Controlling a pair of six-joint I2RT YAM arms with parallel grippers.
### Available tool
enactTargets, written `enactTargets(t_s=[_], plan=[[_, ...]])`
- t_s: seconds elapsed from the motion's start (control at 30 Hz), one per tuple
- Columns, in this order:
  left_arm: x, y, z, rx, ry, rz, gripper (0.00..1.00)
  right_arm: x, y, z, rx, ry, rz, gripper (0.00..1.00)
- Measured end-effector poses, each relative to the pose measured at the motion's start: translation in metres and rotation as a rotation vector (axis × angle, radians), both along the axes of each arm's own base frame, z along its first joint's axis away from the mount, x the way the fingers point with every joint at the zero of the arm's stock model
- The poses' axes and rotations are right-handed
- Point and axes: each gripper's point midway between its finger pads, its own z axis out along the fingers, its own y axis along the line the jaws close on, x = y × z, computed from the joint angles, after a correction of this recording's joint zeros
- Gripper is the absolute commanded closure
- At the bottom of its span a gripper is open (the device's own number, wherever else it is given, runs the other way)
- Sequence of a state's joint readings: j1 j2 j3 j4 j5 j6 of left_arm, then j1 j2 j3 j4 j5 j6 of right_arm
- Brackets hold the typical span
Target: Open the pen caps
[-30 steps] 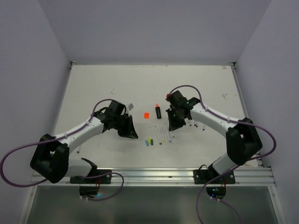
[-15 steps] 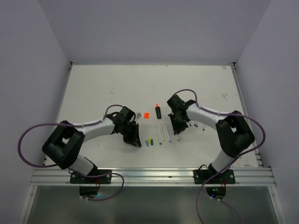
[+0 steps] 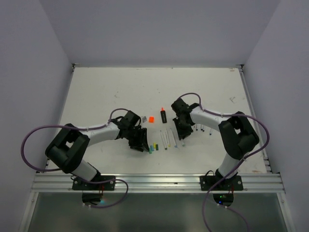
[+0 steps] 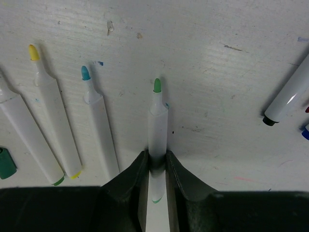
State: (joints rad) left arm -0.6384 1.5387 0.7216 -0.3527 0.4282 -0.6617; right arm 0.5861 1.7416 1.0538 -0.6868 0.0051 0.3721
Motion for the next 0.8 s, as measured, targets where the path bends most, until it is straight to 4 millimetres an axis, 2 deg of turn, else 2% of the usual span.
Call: enactTargets(t_s=[0.23,0.37,0.47,0.53,0.57,0.6,0.67,0.73,0.8], plan=[[0.011,0.011,0.009,0.071,-0.061,0.031,0.44,-0.001,0.004,0.001,0.021,0.016,0.007,0.68],[0.041,0.015,0.044,0.129,-0.181,0.069,0.39,-0.002,0.009,0.003,0.046,0.025,0.014,0.65],[0.073,0.026,0.077,0.181,-0.288,0.150,0.34,0.001,0.015,0.010,0.070,0.026,0.017,0.63],[0.093,0.049,0.089,0.241,-0.330,0.241,0.31,0.006,0.021,0.019,0.087,0.020,0.019,0.63],[0.101,0.067,0.090,0.281,-0.335,0.297,0.29,0.009,0.025,0.026,0.102,0.016,0.019,0.62],[0.107,0.087,0.088,0.330,-0.327,0.357,0.26,0.012,0.028,0.031,0.113,0.011,0.020,0.62],[0.113,0.129,0.078,0.413,-0.288,0.474,0.25,0.018,0.035,0.043,0.134,0.000,0.020,0.62],[0.109,0.176,0.061,0.508,-0.213,0.601,0.17,0.025,0.043,0.058,0.164,-0.013,0.023,0.62],[0.096,0.213,0.044,0.596,-0.132,0.702,0.16,0.030,0.049,0.069,0.186,-0.024,0.026,0.63]])
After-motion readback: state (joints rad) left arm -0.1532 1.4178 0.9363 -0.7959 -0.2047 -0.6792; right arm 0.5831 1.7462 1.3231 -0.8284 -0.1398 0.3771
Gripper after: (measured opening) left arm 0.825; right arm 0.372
